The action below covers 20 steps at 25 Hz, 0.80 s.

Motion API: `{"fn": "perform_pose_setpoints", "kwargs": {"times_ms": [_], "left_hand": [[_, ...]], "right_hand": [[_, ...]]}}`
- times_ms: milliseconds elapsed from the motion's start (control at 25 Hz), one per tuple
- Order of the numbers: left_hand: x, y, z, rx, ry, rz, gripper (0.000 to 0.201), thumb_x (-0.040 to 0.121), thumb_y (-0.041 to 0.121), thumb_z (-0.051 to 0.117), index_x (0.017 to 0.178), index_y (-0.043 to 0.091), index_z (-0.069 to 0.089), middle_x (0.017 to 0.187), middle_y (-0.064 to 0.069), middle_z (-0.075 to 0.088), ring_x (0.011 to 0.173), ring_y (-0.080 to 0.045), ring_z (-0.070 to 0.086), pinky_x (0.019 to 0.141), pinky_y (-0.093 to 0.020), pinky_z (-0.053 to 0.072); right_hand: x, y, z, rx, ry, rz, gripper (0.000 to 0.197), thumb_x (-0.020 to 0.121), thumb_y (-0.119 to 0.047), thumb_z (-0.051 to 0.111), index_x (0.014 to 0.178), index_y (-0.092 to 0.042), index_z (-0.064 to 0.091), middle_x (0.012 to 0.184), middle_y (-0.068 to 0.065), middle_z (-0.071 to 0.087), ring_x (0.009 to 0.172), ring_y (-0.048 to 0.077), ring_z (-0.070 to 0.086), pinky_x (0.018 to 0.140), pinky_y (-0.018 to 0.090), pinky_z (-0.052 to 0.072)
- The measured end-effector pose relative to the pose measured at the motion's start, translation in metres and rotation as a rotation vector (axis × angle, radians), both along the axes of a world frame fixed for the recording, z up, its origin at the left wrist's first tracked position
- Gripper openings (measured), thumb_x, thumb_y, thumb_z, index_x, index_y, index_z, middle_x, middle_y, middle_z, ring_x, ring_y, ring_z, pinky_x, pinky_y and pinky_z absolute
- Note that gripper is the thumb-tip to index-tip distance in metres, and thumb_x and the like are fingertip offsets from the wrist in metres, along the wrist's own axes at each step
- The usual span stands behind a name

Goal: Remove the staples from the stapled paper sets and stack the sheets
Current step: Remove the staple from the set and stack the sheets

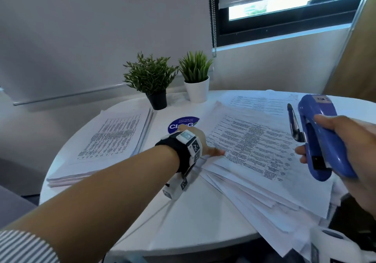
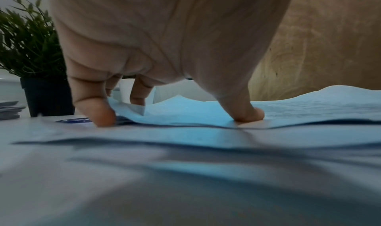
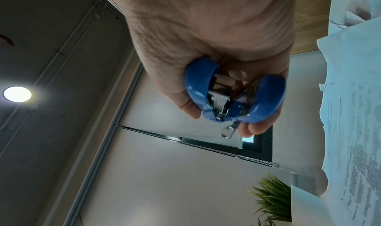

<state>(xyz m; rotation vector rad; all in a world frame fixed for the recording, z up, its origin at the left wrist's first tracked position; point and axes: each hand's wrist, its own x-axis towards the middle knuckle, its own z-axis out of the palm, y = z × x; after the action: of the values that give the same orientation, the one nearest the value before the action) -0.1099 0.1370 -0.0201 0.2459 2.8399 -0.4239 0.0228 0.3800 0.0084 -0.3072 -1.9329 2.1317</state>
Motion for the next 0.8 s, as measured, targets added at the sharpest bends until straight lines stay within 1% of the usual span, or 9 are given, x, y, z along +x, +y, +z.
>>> {"fn": "perform_pose_setpoints", "kwargs": {"times_ms": [80, 160, 280, 400, 520, 640, 720, 760, 800], "left_hand": [[-0.009, 0.006, 0.0, -0.006, -0.024, 0.052, 0.09, 0.067, 0.093, 0.031, 0.087, 0.009, 0.056, 0.092, -0.011, 0.058, 0.103, -0.03, 0.047, 0.086, -0.04, 0.031], [-0.017, 0.006, 0.001, 0.031, -0.037, 0.118, 0.103, 0.058, 0.098, 0.034, 0.108, 0.011, 0.058, 0.108, -0.013, 0.059, 0.113, -0.034, 0.045, 0.093, -0.04, 0.038], [-0.029, -0.007, -0.001, 0.241, -0.008, 0.183, 0.105, 0.051, 0.094, 0.054, 0.116, 0.012, 0.06, 0.107, -0.008, 0.066, 0.1, -0.027, 0.061, 0.091, -0.038, 0.051], [-0.035, -0.019, -0.001, 0.42, 0.017, 0.212, 0.077, 0.066, 0.07, 0.072, 0.107, 0.006, 0.06, 0.104, -0.009, 0.067, 0.094, -0.026, 0.064, 0.082, -0.033, 0.052], [-0.038, -0.022, 0.001, 0.435, 0.098, 0.261, 0.042, 0.076, 0.045, 0.077, 0.077, 0.009, 0.057, 0.08, -0.006, 0.063, 0.076, -0.025, 0.06, 0.066, -0.028, 0.046], [-0.04, -0.023, 0.002, 0.498, 0.172, 0.329, 0.034, 0.079, 0.02, 0.073, 0.06, 0.013, 0.046, 0.062, -0.003, 0.052, 0.061, -0.022, 0.05, 0.057, -0.025, 0.04], [-0.041, -0.025, 0.002, 0.567, 0.185, 0.351, 0.031, 0.08, 0.01, 0.064, 0.058, 0.013, 0.041, 0.058, -0.002, 0.042, 0.054, -0.02, 0.039, 0.05, -0.024, 0.033], [-0.04, -0.026, 0.002, 0.639, 0.193, 0.374, 0.022, 0.081, 0.007, 0.06, 0.065, 0.011, 0.046, 0.063, -0.003, 0.043, 0.058, -0.021, 0.042, 0.053, -0.025, 0.036], [-0.038, -0.026, 0.004, 0.734, 0.218, 0.375, 0.008, 0.082, 0.005, 0.058, 0.08, 0.009, 0.052, 0.073, -0.004, 0.049, 0.067, -0.023, 0.049, 0.059, -0.027, 0.04]], "right_hand": [[0.005, -0.004, 0.005, 0.0, -0.006, -0.006, 0.011, 0.091, -0.033, 0.06, 0.09, -0.024, 0.066, 0.07, 0.004, 0.073, 0.059, 0.021, 0.072, 0.046, 0.03, 0.056], [0.012, -0.01, 0.011, 0.01, -0.006, 0.009, 0.008, 0.092, -0.029, 0.06, 0.09, -0.023, 0.065, 0.069, 0.003, 0.073, 0.058, 0.022, 0.072, 0.051, 0.035, 0.057], [0.025, -0.025, 0.021, 0.083, -0.035, 0.098, 0.01, 0.092, -0.024, 0.06, 0.086, -0.019, 0.066, 0.068, 0.007, 0.073, 0.058, 0.026, 0.071, 0.066, 0.045, 0.056], [0.039, -0.048, 0.028, 0.164, -0.113, 0.311, 0.009, 0.092, -0.02, 0.059, 0.093, -0.02, 0.067, 0.069, 0.01, 0.073, 0.059, 0.026, 0.067, 0.062, 0.04, 0.055], [0.046, -0.077, 0.023, 0.236, -0.209, 0.495, 0.013, 0.09, -0.025, 0.059, 0.098, -0.018, 0.065, 0.076, 0.009, 0.074, 0.06, 0.022, 0.067, 0.064, 0.037, 0.052], [0.052, -0.11, 0.005, 0.353, -0.289, 0.628, 0.017, 0.089, -0.036, 0.057, 0.097, -0.021, 0.061, 0.088, 0.004, 0.074, 0.07, 0.017, 0.073, 0.073, 0.036, 0.056], [0.054, -0.126, -0.008, 0.394, -0.312, 0.691, 0.019, 0.089, -0.041, 0.056, 0.097, -0.024, 0.058, 0.091, 0.001, 0.073, 0.073, 0.014, 0.073, 0.078, 0.036, 0.056], [0.055, -0.13, -0.013, 0.404, -0.313, 0.701, 0.019, 0.089, -0.043, 0.055, 0.097, -0.025, 0.057, 0.091, 0.0, 0.071, 0.073, 0.012, 0.073, 0.078, 0.034, 0.056], [0.054, -0.131, -0.015, 0.412, -0.312, 0.697, 0.019, 0.089, -0.043, 0.055, 0.098, -0.026, 0.057, 0.091, -0.001, 0.07, 0.074, 0.011, 0.072, 0.076, 0.031, 0.055]]}}
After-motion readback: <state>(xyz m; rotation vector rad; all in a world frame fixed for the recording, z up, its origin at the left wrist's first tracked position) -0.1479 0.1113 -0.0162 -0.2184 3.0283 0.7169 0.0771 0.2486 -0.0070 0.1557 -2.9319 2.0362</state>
